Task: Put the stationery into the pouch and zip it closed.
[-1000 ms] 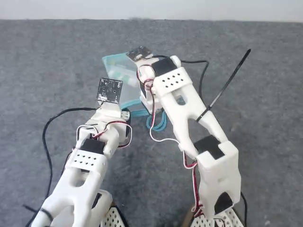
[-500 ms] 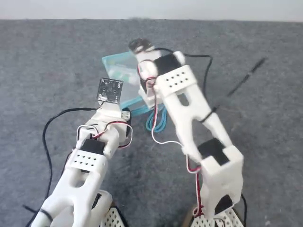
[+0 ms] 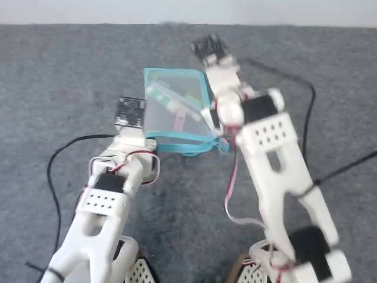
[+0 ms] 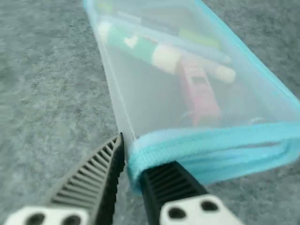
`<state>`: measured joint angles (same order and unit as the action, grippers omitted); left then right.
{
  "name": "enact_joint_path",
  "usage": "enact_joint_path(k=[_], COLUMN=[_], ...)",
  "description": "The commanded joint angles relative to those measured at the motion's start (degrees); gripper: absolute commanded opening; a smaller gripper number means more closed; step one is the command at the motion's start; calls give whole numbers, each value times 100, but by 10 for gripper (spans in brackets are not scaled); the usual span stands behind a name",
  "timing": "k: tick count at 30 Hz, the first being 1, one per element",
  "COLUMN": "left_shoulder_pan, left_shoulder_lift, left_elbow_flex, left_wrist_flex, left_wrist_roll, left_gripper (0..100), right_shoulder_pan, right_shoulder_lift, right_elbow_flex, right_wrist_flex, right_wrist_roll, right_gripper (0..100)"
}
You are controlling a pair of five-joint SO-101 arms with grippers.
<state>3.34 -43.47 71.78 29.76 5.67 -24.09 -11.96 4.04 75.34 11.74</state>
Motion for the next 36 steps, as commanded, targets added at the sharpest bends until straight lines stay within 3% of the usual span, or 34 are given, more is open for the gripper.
enact_joint_path(k=[1,4,11,21,28,36], left_shoulder_pan=[-545,-747,-765,-756,-756,-747], left_shoulder_lift=[-1169,-2127,-3692,-3525,-3244,-3007], left_elbow_flex=[-321,-145,479,497,514,488], left_wrist_flex=[791,1301,1547,1521,1292,1240], left_wrist_roll=[-53,-53,-26,-44,-44,-26], left_gripper=[12,12,12,12,12,12], right_shoulder_pan=[13,-127,-664,-1077,-1516,-1543], right_shoulder_lift=[-1569,-2211,-3081,-3626,-3688,-3125], right_elbow_flex=[3305,4431,5055,5310,5310,5327], right_wrist_flex=[-2360,-3143,-2475,-2431,-1833,-2791], right_wrist_roll=[255,290,273,448,484,501], right_gripper=[209,209,209,210,211,212])
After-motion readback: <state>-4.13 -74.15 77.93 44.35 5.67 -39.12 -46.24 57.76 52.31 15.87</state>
